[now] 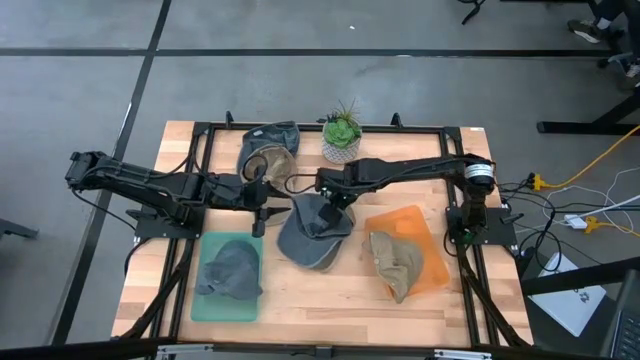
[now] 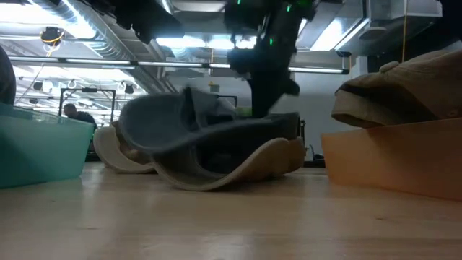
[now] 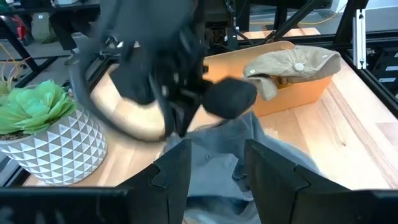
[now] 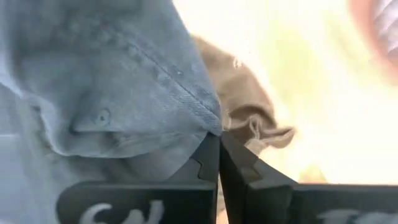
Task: Pick & Place hat
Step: Put the right blue cap into the green bin
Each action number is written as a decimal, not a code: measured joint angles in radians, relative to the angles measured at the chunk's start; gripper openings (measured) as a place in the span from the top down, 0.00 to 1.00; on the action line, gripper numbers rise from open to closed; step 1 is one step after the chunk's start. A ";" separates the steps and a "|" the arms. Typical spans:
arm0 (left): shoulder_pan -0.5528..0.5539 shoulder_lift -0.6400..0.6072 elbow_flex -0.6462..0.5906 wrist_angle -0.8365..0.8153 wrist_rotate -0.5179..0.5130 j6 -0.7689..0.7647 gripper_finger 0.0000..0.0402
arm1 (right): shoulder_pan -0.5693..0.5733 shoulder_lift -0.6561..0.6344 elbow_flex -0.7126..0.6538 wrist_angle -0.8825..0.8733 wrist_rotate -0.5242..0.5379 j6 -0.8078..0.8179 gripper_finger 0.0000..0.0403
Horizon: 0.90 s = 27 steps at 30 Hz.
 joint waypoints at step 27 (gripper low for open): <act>0.066 0.359 0.384 -0.331 0.081 -0.044 0.35 | 0.134 -0.036 0.138 -0.006 0.154 -0.053 1.00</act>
